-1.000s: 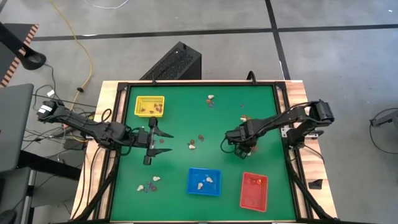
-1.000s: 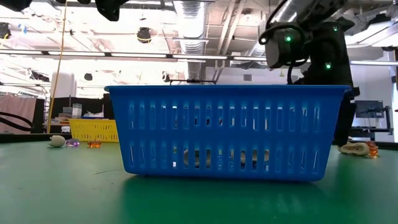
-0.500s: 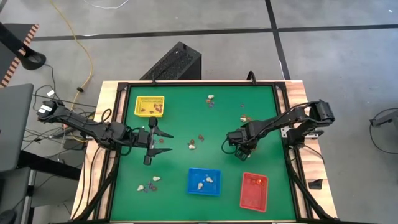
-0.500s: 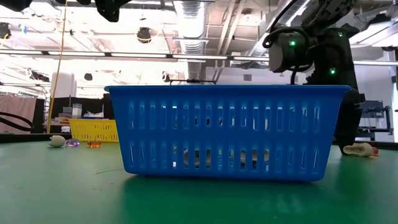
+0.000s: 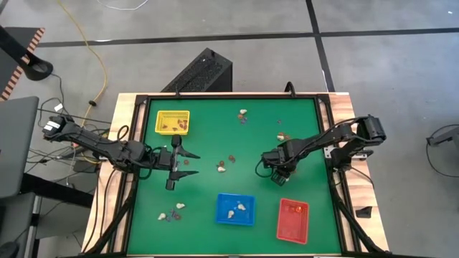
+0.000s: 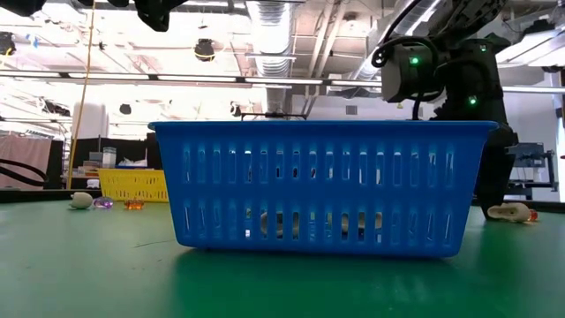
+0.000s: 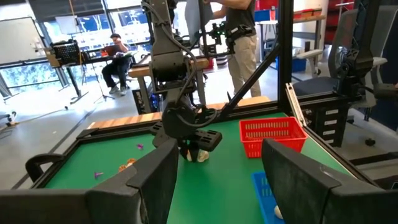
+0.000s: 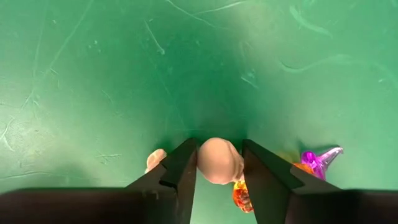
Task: Sort Halloween decoration
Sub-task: Put the white skull toy into the blue basket
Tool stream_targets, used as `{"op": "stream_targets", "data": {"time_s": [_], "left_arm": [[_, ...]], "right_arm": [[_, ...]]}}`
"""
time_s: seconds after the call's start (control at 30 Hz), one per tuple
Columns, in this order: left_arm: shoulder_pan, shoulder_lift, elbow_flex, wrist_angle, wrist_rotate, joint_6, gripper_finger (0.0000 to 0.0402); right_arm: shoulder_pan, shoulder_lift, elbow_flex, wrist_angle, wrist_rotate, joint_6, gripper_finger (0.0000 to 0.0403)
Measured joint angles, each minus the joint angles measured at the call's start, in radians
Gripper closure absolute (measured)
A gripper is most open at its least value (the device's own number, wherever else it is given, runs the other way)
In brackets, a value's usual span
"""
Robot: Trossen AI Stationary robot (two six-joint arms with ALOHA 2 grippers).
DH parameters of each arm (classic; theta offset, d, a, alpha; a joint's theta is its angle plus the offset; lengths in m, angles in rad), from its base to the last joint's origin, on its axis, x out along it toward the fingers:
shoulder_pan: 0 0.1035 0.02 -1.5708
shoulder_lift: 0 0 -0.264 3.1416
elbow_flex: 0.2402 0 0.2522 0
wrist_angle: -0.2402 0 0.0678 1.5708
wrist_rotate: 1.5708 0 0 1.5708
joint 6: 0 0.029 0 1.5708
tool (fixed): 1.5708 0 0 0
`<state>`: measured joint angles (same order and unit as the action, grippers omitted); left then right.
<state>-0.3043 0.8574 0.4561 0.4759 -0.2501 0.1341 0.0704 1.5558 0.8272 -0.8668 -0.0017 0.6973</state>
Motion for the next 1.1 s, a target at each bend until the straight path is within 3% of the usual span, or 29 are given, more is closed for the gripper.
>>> {"op": "stream_targets", "data": {"time_s": [0.4, 0.8, 0.97, 1.1], "left_arm": [[0.0, 0.0, 0.0, 0.0, 0.0, 0.0, 0.018], [0.0, 0.0, 0.001, 0.0, 0.0, 0.0, 0.018], [0.0, 0.0, 0.001, 0.0, 0.0, 0.0, 0.018], [0.0, 0.0, 0.001, 0.0, 0.0, 0.0, 0.018]], "right_arm": [[-0.017, 0.003, 0.039, 0.069, 0.108, -0.055, 0.024], [-0.029, 0.003, 0.167, 0.275, 0.104, -0.244, 0.0246], [-0.017, 0.003, 0.214, 0.352, 0.075, -0.262, 0.0247], [0.024, 0.003, 0.222, 0.505, -0.032, -0.261, 0.0249]]}}
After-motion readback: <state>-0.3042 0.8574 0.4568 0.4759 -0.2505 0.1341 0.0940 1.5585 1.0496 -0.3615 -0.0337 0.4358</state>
